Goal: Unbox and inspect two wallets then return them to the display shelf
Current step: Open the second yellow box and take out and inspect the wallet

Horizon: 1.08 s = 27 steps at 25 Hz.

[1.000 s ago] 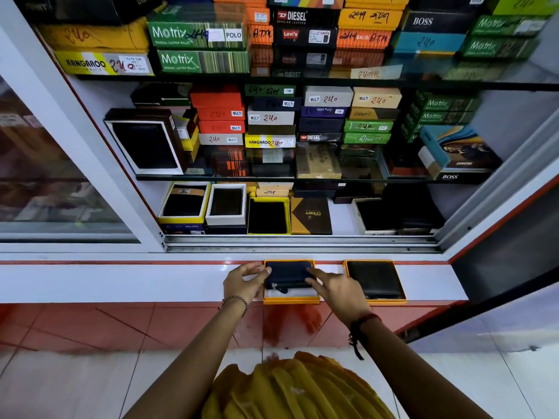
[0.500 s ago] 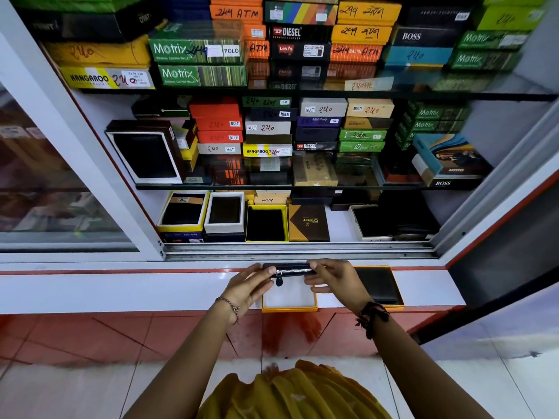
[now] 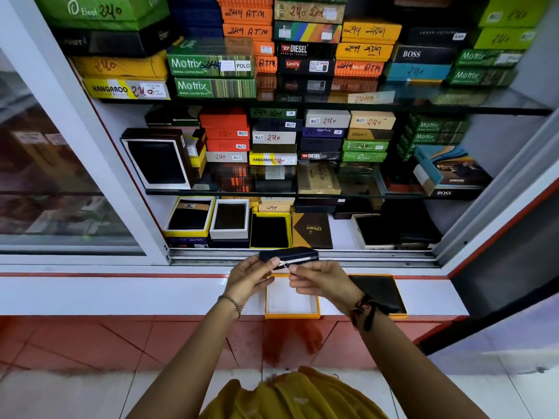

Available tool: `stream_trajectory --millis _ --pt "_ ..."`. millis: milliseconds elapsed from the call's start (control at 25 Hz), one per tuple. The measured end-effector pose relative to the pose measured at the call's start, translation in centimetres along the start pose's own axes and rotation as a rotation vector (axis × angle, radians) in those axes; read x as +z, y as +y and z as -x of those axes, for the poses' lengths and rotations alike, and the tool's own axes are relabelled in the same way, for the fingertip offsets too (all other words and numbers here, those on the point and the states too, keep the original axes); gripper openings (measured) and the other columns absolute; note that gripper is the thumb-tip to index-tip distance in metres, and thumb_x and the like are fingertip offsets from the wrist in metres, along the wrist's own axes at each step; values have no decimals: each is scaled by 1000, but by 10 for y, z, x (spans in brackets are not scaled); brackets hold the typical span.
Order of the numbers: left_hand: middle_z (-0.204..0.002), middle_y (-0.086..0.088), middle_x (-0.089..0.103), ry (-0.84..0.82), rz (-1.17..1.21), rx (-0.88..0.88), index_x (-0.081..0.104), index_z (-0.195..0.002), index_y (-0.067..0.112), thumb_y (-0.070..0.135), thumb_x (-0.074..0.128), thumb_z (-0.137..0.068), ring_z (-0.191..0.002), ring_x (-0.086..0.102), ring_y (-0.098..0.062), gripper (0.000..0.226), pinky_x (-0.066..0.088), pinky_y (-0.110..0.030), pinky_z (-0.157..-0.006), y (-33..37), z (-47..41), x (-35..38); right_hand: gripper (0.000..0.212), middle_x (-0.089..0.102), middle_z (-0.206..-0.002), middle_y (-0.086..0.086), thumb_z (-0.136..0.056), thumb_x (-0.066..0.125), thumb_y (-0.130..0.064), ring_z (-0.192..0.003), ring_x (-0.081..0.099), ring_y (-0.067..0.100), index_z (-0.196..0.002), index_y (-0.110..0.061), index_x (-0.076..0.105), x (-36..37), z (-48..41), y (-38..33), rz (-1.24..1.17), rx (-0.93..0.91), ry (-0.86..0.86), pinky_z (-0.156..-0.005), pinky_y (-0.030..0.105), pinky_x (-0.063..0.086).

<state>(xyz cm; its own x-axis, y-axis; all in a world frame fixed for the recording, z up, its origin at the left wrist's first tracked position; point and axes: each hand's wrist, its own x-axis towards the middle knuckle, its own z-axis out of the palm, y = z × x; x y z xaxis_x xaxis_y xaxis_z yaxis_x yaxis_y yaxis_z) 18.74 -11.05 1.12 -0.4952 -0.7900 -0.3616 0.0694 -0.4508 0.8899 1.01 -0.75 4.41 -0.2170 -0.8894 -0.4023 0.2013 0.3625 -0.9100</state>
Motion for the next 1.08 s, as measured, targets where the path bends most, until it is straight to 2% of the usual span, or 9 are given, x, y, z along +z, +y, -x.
stream_trajectory --millis 160,280,400,520,600,680,800,960,1080 --pt "-112 -6 67 52 61 -72 67 -105 25 47 71 -80 -53 55 -10 33 58 -22 -56 6 -2 -19 10 77 -75 3 -92 73 -16 -72 74 12 -93 -8 79 -41 6 -13 73 -179 161 -60 24 62" --pt "-114 -13 70 -223 287 -205 69 -109 14 60 70 -72 -40 42 -6 59 42 -16 -40 4 4 -16 14 73 -79 5 -96 67 -12 -67 71 7 -100 -2 76 -38 7 -10 38 -104 117 -57 22 60" --pt "-124 -18 66 -516 419 -289 64 -123 4 64 73 -66 -37 43 -3 83 37 -15 -37 0 6 -8 16 76 -84 6 -97 60 1 -70 73 8 -106 0 73 -15 6 0 19 -57 24 -55 25 61" --pt "-102 -14 74 -778 610 -350 59 -127 1 60 64 -79 -45 57 -7 76 47 -18 -44 -1 6 -5 14 78 -83 -3 -98 63 -12 -74 73 5 -94 -15 77 -5 8 0 30 -98 -37 -54 24 61" --pt "-77 -10 72 -830 680 -392 59 -124 1 55 69 -78 -46 60 -11 72 49 -22 -44 0 6 -5 14 75 -80 -8 -98 65 -20 -71 68 3 -98 -13 77 -8 11 -4 66 -113 -87 -53 22 58" --pt "-71 -8 71 -781 660 -365 62 -119 4 54 74 -73 -44 58 -11 69 49 -21 -42 0 5 -8 23 72 -86 -4 -97 66 -25 -72 64 4 -108 -7 75 -14 13 -7 81 -93 -118 -52 21 54" --pt "-80 -2 74 -655 548 -259 71 -111 10 53 80 -69 -46 57 -6 61 47 -17 -40 4 5 -20 31 67 -84 -5 -97 65 -29 -70 57 3 -113 -3 72 -23 18 -16 80 -100 -126 -51 17 45" --pt "-89 3 73 -253 293 -149 64 -114 10 54 92 -44 -40 50 -2 88 40 -12 -35 7 7 -39 16 71 -75 -12 -95 68 -26 -61 48 -1 -100 -16 79 -42 29 -33 112 -156 49 -49 15 37" --pt "-80 14 61 -54 80 -65 63 -126 14 49 87 -54 -46 45 -2 83 36 -13 -39 0 6 -29 19 74 -74 -12 -95 68 -22 -54 48 -1 -93 -7 80 -28 31 -31 210 -182 63 -45 17 31"
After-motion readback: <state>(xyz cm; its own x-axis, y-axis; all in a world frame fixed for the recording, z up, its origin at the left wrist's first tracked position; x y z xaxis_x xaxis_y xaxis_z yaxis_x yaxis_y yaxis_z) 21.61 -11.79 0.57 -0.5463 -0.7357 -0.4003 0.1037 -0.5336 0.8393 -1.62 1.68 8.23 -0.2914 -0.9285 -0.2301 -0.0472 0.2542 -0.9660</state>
